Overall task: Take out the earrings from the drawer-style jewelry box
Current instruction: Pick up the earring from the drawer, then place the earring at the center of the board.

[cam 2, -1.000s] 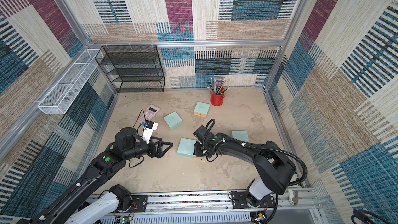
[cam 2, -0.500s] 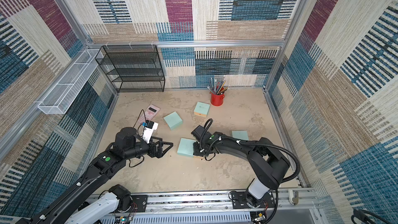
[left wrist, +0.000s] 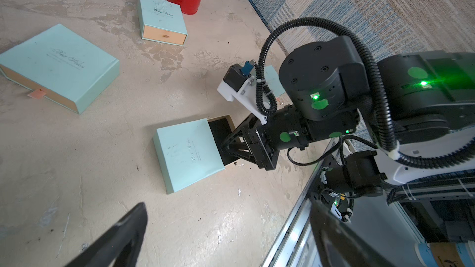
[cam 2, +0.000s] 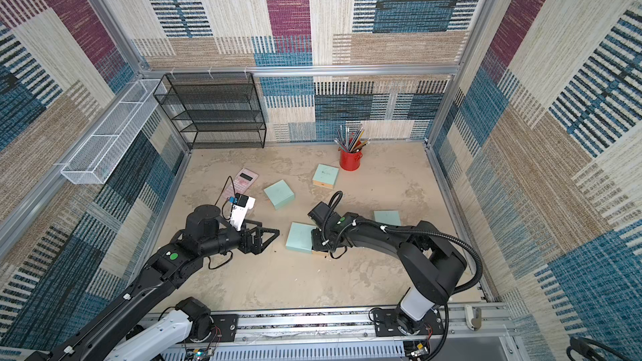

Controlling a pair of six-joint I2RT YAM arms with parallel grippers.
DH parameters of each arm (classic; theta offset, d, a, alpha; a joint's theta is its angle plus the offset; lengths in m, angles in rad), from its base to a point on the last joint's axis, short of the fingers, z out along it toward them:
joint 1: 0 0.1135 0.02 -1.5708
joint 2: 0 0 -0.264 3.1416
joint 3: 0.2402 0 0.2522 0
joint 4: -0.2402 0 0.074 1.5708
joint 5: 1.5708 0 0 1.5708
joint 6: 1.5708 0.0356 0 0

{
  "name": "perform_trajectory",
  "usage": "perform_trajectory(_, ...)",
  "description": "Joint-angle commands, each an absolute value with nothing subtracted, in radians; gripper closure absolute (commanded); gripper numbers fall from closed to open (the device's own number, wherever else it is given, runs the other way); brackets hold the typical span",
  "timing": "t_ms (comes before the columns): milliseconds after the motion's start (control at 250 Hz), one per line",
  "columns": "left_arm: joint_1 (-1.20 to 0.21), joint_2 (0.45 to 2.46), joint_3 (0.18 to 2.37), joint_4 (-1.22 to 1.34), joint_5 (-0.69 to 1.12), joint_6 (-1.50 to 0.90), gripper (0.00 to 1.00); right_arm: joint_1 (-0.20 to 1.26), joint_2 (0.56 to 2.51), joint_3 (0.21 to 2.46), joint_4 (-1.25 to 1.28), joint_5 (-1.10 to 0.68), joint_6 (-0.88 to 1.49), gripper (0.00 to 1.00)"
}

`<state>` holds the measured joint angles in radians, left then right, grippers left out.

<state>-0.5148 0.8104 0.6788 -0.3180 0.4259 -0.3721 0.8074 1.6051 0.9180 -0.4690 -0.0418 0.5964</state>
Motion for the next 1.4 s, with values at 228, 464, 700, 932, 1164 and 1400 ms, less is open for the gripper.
perform_trajectory(228, -0.514, 0.811, 0.680, -0.274, 0.446, -0.385, 0.02, 0.808, 1.557, 0.922, -0.466, -0.040, 0.606, 0.82)
perform_trajectory(464, -0.514, 0.813, 0.680, -0.273, 0.445, -0.387, 0.02, 0.808, 1.498, 0.919, -0.490, -0.036, 0.626, 0.83)
perform_trajectory(700, -0.514, 0.812, 0.679, -0.271, 0.446, -0.388, 0.01, 0.757, 1.380, 0.903, -0.547, -0.082, 0.653, 0.84)
perform_trajectory(932, -0.514, 0.810, 0.678, -0.269, 0.449, -0.388, 0.01, 0.649, 1.244, 0.822, -0.634, -0.159, 0.667, 0.84)
perform_trajectory(1164, -0.514, 0.811, 0.675, -0.255, 0.492, -0.387, 0.02, 0.577, 1.199, 0.736, -0.721, -0.142, 0.657, 0.85)
perform_trajectory(1400, -0.515, 0.905, 0.696, -0.240, 0.686, -0.403, 0.02, 0.540, 1.228, 0.700, -0.709, -0.078, 0.658, 0.85)
